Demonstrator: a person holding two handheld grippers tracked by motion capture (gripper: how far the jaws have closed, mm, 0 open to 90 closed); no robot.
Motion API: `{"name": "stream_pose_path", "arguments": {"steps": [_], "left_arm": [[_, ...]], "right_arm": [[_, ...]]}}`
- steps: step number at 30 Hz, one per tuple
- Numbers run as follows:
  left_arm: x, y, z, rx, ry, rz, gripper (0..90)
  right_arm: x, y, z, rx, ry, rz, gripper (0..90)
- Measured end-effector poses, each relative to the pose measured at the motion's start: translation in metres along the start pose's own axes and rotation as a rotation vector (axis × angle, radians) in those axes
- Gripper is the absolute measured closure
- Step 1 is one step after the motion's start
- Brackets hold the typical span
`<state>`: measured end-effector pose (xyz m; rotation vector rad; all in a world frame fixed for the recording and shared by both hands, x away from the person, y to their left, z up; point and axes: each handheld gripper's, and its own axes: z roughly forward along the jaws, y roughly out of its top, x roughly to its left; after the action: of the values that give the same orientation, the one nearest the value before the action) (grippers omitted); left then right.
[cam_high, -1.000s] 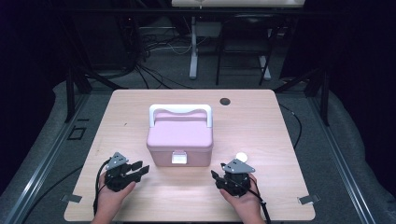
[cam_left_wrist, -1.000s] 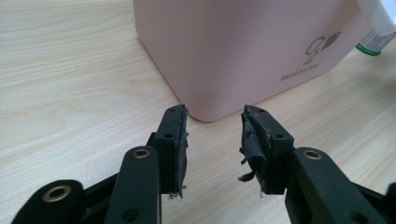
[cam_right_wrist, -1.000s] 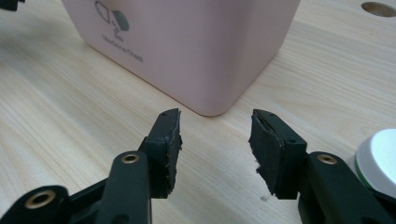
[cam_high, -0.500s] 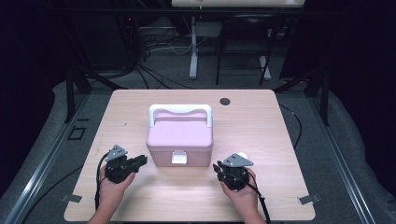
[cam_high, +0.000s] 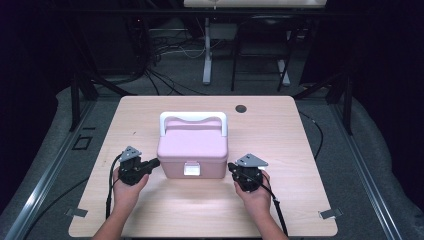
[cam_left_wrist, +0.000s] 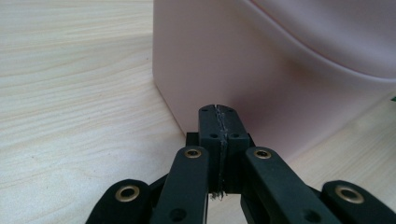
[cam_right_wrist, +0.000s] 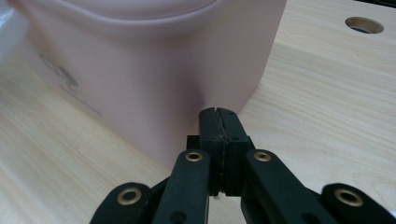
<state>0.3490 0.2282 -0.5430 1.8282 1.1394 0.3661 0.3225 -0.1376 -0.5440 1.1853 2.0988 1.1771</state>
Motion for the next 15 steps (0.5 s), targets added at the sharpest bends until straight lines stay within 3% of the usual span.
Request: {"name": "stream_pose_path", "arguments": {"steps": [5,15], "left_arm": [[0.003,0.000,0.006,-0.010,-0.011,-0.035,90.0],[0.001,0.001,0.007,-0.006,-0.002,-0.033,90.0]], "right_arm": [[-0.005,0.006,0.006,-0.006,-0.003,0.017,90.0],[-0.009,0.013,0.012,-0.012,-0.014,-0.014,90.0]]}}
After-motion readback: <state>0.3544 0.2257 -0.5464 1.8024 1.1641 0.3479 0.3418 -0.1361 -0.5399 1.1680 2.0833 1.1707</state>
